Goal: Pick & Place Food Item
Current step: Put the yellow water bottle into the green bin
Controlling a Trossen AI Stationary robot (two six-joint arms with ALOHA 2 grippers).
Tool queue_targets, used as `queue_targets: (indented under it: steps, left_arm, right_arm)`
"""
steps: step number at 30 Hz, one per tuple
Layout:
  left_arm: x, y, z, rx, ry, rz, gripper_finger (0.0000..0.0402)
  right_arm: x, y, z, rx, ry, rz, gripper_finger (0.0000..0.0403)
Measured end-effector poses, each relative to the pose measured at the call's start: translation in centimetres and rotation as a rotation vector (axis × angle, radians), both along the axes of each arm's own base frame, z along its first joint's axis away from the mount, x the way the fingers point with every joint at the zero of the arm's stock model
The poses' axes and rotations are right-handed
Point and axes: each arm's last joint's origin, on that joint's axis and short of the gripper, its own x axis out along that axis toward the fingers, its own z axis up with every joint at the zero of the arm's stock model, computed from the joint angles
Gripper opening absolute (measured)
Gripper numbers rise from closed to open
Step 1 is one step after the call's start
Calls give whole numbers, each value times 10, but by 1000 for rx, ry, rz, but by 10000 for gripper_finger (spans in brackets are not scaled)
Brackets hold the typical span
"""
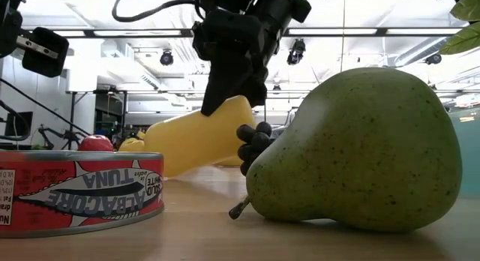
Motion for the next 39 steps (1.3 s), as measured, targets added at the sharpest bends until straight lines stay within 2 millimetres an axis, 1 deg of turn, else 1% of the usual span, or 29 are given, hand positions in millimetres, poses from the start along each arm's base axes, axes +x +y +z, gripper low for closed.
queue_targets:
  steps: [11, 16, 21, 26, 39]
  left_arm:
    - [0, 0, 0, 0, 0, 0, 0]
    - [0, 0, 0, 0, 0, 0, 0]
    - [0, 0, 0, 0, 0, 0, 0]
    - [0, 0, 0, 0, 0, 0, 0]
    - [0, 0, 0, 0, 0, 0, 0]
  right_arm:
    - [-4, -1, -4, -12, 43, -6, 329]
    - [-8, -4, -10, -112, 88, -56, 329]
    - [-12, -7, -18, -146, 111, -142, 329]
    - [-16, -7, -24, -141, 129, -146, 329]
    - [-17, -3, -24, -122, 134, -119, 329]
